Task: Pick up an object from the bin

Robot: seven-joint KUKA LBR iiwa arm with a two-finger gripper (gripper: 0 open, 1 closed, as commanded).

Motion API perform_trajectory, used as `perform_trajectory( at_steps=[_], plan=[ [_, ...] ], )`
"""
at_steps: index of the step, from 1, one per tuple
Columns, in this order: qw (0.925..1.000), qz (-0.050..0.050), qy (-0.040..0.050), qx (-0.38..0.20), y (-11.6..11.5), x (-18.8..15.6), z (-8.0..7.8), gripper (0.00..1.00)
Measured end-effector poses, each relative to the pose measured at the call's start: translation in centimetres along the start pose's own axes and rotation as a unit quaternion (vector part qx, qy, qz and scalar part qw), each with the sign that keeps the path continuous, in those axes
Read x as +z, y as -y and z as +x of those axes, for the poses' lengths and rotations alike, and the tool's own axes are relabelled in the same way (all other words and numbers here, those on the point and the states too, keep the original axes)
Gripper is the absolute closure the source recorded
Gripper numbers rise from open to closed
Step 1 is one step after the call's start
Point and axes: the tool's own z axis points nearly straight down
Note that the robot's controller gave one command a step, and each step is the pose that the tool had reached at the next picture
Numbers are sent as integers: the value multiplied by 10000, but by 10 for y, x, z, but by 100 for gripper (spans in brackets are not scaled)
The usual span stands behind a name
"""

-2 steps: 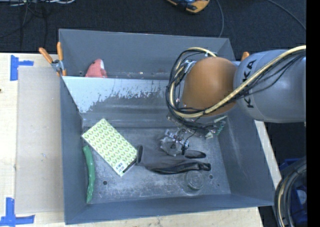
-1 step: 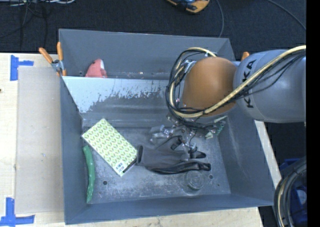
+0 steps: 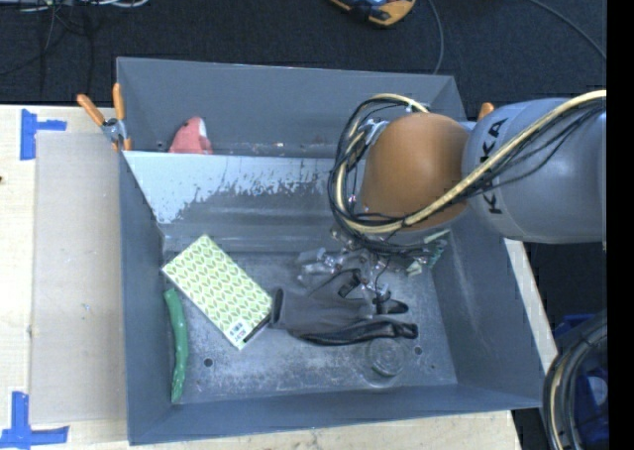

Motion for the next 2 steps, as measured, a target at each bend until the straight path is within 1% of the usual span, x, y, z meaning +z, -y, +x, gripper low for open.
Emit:
perform_trajectory(
  at_steps=[1,2],
  plan=[
    [9986,17,1,-536,-2,6,-7,0],
    [9817,-3,11,-1902,-1,15,-17,0]
  ],
)
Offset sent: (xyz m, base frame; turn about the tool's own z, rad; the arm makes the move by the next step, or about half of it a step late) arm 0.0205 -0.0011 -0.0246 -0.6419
